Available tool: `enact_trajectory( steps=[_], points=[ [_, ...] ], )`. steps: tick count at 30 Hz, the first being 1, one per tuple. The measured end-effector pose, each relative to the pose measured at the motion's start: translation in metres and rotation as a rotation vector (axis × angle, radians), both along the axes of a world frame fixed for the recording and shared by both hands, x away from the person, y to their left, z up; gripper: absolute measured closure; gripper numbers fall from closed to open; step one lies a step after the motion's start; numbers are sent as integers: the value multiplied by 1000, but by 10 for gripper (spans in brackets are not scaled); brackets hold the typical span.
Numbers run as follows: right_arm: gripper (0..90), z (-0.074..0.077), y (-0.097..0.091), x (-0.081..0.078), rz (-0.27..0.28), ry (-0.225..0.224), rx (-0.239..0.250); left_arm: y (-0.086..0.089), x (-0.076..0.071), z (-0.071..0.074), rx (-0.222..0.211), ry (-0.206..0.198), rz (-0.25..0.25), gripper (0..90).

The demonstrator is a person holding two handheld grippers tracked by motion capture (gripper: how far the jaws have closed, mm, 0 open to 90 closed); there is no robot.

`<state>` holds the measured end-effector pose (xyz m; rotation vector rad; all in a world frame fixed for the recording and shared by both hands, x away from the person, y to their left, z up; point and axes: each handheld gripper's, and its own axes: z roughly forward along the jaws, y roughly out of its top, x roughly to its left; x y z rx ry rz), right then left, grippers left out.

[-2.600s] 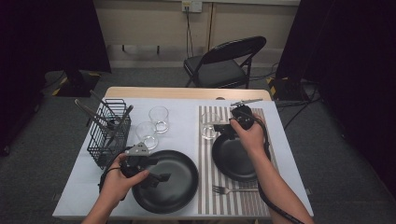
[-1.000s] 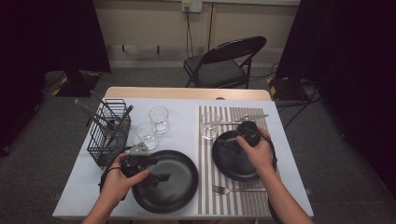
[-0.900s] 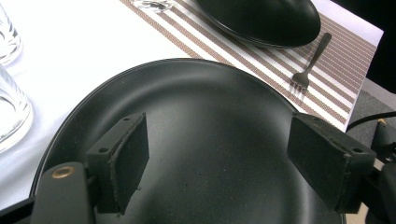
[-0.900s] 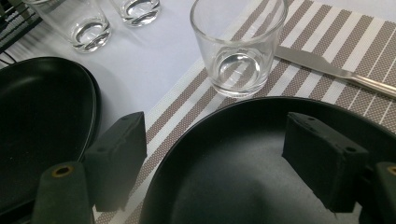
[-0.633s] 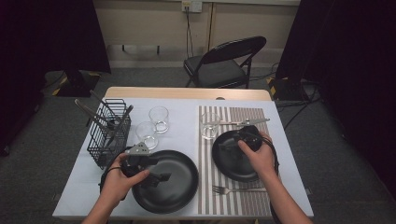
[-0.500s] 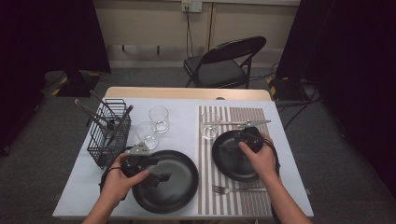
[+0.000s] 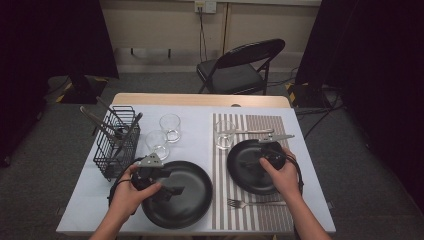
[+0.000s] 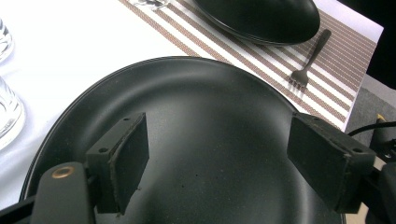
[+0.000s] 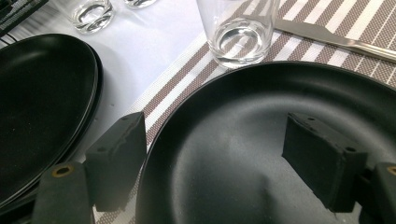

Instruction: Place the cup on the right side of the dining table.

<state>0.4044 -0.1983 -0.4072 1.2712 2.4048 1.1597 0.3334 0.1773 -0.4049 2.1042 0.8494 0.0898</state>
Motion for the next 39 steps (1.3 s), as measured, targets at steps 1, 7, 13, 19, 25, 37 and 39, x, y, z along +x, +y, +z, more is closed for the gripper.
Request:
enact_trajectory(
  steps=[1,7,13,19,25,37,39],
  points=[
    [211,0,-1,-1,-2,0,-2,0,0,0,0,0,0,205],
    [211,-3,-4,-4,-2,1,-1,0,0,0,1,2,-2,205],
    [211,-6,-7,-9,-2,0,-17,0,1,-1,1,1,-3,205],
    [211,-7,-12,-15,2,-2,-15,-1,1,-1,3,2,-2,205],
    [211,-11,-18,-20,1,1,-26,-1,2,-2,3,4,-6,205],
    [211,-17,-27,-27,-8,8,-20,-2,3,-3,11,4,-3,206],
    [212,-17,-28,-28,-9,6,-25,-2,3,-3,9,9,-4,206]
  ],
)
